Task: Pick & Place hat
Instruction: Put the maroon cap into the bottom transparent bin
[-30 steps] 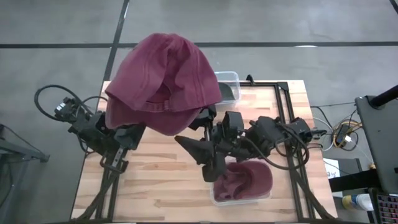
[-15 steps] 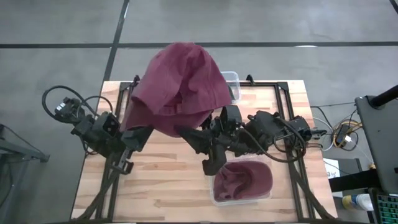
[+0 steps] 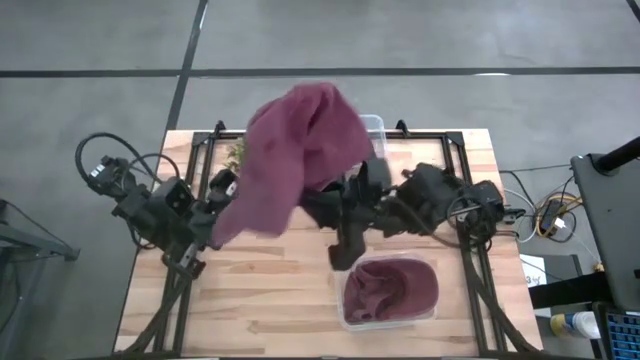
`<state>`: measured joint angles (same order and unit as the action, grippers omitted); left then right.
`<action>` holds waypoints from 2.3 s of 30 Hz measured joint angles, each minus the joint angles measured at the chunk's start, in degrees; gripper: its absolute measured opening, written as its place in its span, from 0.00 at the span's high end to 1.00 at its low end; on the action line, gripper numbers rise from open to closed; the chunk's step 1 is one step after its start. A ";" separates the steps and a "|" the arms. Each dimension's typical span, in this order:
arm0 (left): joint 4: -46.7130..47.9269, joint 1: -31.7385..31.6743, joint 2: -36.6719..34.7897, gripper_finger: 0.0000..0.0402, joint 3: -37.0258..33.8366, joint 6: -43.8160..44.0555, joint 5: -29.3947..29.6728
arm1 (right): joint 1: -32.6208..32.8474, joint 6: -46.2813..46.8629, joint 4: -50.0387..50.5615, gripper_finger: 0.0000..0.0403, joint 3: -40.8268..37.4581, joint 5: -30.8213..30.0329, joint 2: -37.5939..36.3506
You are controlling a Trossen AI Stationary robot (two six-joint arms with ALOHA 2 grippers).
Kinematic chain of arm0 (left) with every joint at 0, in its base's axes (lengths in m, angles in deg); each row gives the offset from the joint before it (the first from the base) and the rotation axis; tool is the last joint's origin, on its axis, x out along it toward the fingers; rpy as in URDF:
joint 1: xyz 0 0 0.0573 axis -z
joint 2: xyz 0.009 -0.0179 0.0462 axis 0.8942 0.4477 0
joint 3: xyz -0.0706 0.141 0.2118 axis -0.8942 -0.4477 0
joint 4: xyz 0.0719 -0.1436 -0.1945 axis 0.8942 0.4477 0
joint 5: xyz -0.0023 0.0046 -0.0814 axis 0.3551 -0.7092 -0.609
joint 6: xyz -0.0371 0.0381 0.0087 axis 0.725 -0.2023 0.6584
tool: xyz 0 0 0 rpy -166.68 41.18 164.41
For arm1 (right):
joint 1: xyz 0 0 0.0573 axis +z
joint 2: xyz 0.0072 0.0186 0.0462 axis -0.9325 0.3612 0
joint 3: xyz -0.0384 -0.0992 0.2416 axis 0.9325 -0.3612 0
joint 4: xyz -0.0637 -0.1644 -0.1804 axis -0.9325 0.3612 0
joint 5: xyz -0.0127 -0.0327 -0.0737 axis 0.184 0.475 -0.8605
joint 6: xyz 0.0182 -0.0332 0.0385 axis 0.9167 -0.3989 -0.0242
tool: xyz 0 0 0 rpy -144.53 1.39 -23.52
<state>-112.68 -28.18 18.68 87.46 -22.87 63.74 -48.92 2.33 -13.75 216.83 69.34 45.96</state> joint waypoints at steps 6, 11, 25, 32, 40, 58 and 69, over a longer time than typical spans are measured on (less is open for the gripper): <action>1.25 0.05 -0.97 0.56 0.02 1.01 4.18 | -2.21 -1.20 4.18 0.97 0.09 0.71 -4.23; 6.22 0.25 -1.31 0.49 0.00 1.12 3.94 | -3.70 -0.63 19.51 0.98 0.02 0.87 -8.63; 12.42 1.82 -3.18 0.49 0.00 2.82 3.50 | -3.44 17.48 74.17 0.97 0.05 16.34 -26.41; 12.64 1.80 -3.18 0.49 0.00 2.01 3.50 | -3.41 23.83 91.13 0.97 0.00 26.36 -27.34; 13.11 1.80 -3.24 0.49 0.00 2.11 3.50 | -2.89 26.24 102.20 0.97 -0.90 40.34 -22.20; 13.47 1.80 -3.55 0.49 0.00 6.80 2.25 | 0.98 26.95 102.46 0.97 -16.64 48.00 -13.27; 14.90 1.79 -3.48 0.49 -0.02 8.17 2.26 | 0.76 27.28 102.53 0.97 -34.46 46.39 -15.94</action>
<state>-97.78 -26.39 15.20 87.44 -14.70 65.99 -48.16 29.61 88.77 182.37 115.73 30.01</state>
